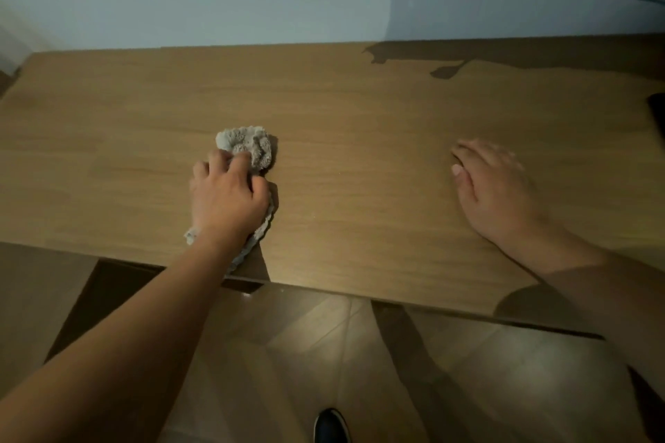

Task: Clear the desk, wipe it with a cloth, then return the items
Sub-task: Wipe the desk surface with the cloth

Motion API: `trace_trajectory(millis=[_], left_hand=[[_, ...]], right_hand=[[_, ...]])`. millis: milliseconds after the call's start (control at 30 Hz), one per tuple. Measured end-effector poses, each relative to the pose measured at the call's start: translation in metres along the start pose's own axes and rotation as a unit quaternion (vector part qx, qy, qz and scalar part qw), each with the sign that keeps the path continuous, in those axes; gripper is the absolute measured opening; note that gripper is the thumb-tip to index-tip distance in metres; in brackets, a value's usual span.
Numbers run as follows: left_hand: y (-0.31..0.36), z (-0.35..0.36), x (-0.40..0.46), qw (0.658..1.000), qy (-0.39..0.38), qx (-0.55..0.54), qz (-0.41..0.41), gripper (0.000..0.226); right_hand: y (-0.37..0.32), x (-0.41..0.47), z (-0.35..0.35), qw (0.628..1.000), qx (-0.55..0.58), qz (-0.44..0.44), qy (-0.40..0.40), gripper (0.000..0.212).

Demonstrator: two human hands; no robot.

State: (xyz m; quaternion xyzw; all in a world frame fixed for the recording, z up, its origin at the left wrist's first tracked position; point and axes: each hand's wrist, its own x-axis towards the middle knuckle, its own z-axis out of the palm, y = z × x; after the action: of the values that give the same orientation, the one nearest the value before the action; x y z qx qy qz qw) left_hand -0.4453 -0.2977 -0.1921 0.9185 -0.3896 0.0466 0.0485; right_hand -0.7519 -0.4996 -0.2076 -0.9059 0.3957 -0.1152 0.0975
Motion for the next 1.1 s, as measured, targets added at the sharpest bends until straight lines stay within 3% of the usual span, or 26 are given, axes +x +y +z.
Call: trace_trajectory(millis=[100,167,233,300,333,433,500,567,667,767,833,867,933,1000,1033,1100], left_hand=[[0.036,-0.008,-0.045,0.999,0.015,-0.043,-0.016,0.040],[0.087,-0.009,-0.108,0.993,0.015,-0.100,0.059,0.039],[0.133,-0.015,-0.166,0.976,-0.036,-0.148,0.155,0.040],[0.140,-0.022,-0.169,0.957,-0.049,-0.170,0.229,0.038],[0.129,-0.022,-0.148,0.958,-0.024,-0.177,0.226,0.038],[0.072,-0.022,-0.061,0.988,0.038,-0.134,0.064,0.046],[0.043,-0.014,-0.014,0.991,0.029,-0.108,-0.069,0.050],[0.059,-0.002,-0.007,0.993,0.019,-0.070,-0.098,0.047],[0.126,0.002,-0.058,0.989,0.014,-0.110,0.101,0.045],[0.163,-0.010,-0.114,0.924,-0.090,-0.166,0.332,0.044],[0.148,-0.015,-0.094,0.900,-0.105,-0.174,0.385,0.045],[0.136,-0.012,-0.070,0.918,-0.073,-0.178,0.347,0.047],[0.108,-0.005,-0.005,0.973,-0.008,-0.168,0.158,0.051],[0.092,0.002,0.053,0.987,0.006,-0.150,-0.050,0.049],[0.099,0.005,0.064,0.986,0.001,-0.128,-0.106,0.048],[0.134,0.012,0.048,0.995,0.003,-0.079,-0.061,0.051]], right_hand=[[0.000,0.006,0.007,1.000,0.019,0.004,0.015,0.041],[0.001,0.006,0.007,0.999,0.029,0.000,0.023,0.040],[0.003,0.005,0.007,0.999,0.039,0.007,0.025,0.041],[0.003,0.004,0.006,0.999,0.045,0.013,0.022,0.042],[0.002,0.005,0.006,0.999,0.046,0.015,0.023,0.044],[0.001,0.006,0.007,0.997,0.064,0.027,0.041,0.048],[0.004,0.007,0.005,0.993,0.078,0.062,0.056,0.048],[0.006,0.008,0.004,0.989,0.075,0.107,0.073,0.048],[0.005,0.008,0.002,0.980,0.080,0.159,0.093,0.046],[0.007,0.008,0.007,0.981,0.065,0.162,0.089,0.046],[0.008,0.008,0.010,0.982,0.052,0.161,0.086,0.047],[0.008,0.009,0.011,0.981,0.044,0.163,0.092,0.047],[0.008,0.009,0.014,0.981,0.029,0.167,0.098,0.045],[0.008,0.009,0.018,0.980,0.015,0.166,0.112,0.042],[0.008,0.010,0.019,0.978,0.012,0.168,0.122,0.041],[0.008,0.011,0.019,0.977,0.013,0.169,0.125,0.041]])
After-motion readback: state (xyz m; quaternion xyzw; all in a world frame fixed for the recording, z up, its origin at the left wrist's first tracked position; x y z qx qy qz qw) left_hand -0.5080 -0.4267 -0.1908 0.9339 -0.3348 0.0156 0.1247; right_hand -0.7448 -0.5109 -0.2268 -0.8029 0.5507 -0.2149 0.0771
